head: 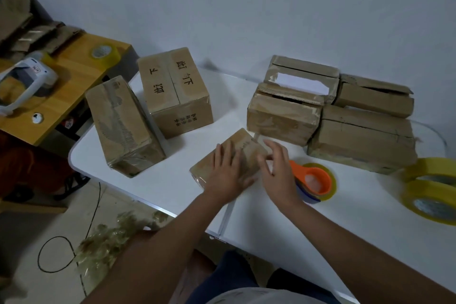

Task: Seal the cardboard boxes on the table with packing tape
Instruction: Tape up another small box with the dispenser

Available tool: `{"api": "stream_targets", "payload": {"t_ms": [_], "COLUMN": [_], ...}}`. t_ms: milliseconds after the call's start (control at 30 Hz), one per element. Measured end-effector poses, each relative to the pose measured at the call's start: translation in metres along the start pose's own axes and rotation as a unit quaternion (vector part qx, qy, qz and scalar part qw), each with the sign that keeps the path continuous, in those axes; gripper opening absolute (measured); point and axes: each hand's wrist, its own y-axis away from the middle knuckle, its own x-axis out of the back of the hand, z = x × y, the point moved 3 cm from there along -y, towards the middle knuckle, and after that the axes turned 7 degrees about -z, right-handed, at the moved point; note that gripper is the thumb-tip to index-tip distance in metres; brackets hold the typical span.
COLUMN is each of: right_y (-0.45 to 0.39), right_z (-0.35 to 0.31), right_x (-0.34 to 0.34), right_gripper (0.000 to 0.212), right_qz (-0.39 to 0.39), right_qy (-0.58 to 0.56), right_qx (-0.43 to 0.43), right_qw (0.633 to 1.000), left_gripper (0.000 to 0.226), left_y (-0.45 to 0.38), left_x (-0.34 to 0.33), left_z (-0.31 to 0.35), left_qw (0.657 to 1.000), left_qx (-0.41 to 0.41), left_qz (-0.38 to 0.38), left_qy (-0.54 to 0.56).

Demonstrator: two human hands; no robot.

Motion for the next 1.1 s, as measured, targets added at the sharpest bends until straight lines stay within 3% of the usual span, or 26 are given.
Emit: {"api": "stream_targets", "payload": {"t_ms": [67, 133, 200, 267, 367, 467, 600, 700, 800, 967, 1100], "right_y": [-0.004, -0.007, -0.007, 0.001, 0.012, 0.015, 0.012, 0.010, 0.013, 0.014, 0.016], "right_z": [0.010, 0.018, 0.024, 0.026, 0.030, 0.035, 0.052, 0.078, 0.110, 0.121, 0.126], "right_x": [0.012, 0.019, 0.016, 0.005, -0.005, -0.003, 0.014, 0.038, 0.057, 0.051, 0.049], "right_gripper": [0.037, 0.041, 0.047, 0.052, 0.051, 0.041, 0.028, 0.031, 0.035, 0.046, 0.041], "right_qz": [0.008, -0.016, -0.079, -0.161, -0.179, -0.148, -0.093, -0.028, -0.081, -0.147, -0.151], "right_qy": [0.011, 0.031, 0.060, 0.066, 0.035, 0.028, 0.027, 0.143, 0.298, 0.266, 0.298], "right_qx": [-0.030, -0.044, -0.058, -0.082, -0.112, -0.105, -0.125, -0.178, -0.256, -0.286, -0.331], "right_qw": [0.999, 0.998, 0.993, 0.981, 0.977, 0.983, 0.987, 0.973, 0.916, 0.909, 0.883], "left_gripper": [0.082, 0.077, 0.082, 0.089, 0.080, 0.049, 0.079, 0.076, 0.073, 0.072, 0.068], "left_y": [-0.001, 0.000, 0.005, 0.009, 0.016, 0.026, 0.033, 0.024, 0.018, 0.022, 0.024], "left_x": [-0.011, -0.007, 0.003, 0.013, 0.018, 0.003, -0.023, -0.024, -0.014, -0.014, -0.030], "left_z": [-0.006, -0.023, -0.039, -0.047, -0.033, -0.016, 0.001, 0.000, -0.010, -0.013, -0.014], "left_qw": [0.996, 0.988, 0.966, 0.957, 0.975, 0.986, 0.988, 0.984, 0.980, 0.978, 0.968], "left_qx": [-0.011, -0.087, -0.178, -0.211, -0.194, -0.157, -0.120, -0.129, -0.178, -0.201, -0.228], "left_qz": [-0.021, -0.036, -0.072, -0.056, -0.021, 0.032, 0.026, 0.012, 0.005, 0.045, 0.037], "left_qy": [-0.090, -0.125, -0.175, -0.191, -0.110, -0.041, -0.092, -0.124, -0.084, -0.035, -0.098]}}
